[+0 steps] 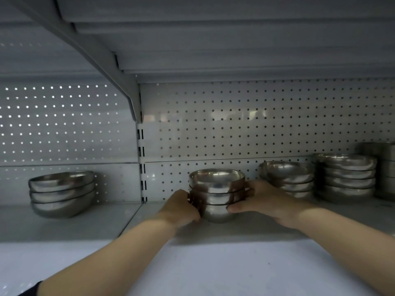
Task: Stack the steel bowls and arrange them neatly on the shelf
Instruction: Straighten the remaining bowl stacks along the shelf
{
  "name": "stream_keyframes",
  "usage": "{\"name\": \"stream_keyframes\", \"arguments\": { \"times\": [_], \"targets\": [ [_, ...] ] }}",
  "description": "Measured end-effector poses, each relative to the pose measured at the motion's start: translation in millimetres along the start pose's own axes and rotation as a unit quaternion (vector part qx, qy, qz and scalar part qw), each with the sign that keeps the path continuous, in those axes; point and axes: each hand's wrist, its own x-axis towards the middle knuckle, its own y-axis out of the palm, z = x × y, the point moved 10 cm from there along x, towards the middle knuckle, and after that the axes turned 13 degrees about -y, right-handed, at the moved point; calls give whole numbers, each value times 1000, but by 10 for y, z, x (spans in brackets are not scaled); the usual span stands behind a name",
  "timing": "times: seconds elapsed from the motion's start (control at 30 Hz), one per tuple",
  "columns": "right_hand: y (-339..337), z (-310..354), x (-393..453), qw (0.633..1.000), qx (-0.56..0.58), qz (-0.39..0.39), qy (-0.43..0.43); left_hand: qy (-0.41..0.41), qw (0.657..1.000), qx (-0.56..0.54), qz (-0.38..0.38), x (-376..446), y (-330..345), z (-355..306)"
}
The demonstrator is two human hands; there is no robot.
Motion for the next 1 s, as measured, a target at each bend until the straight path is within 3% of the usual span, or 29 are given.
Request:
{"name": "stream_keyframes", "arguments": {
  "times": [0.37, 0.73, 1.0],
  "targets": [
    [-223, -63, 50, 995, 53, -76, -36, 34, 995, -87, 27, 59, 97, -308],
    [-222, -178, 41, 995, 37, -81, -39, 97, 984, -140, 51, 69, 215, -343],
    [-210, -204, 59, 995, 26, -83, -40, 106, 989, -98, 21, 67, 209, -340]
  ]
}}
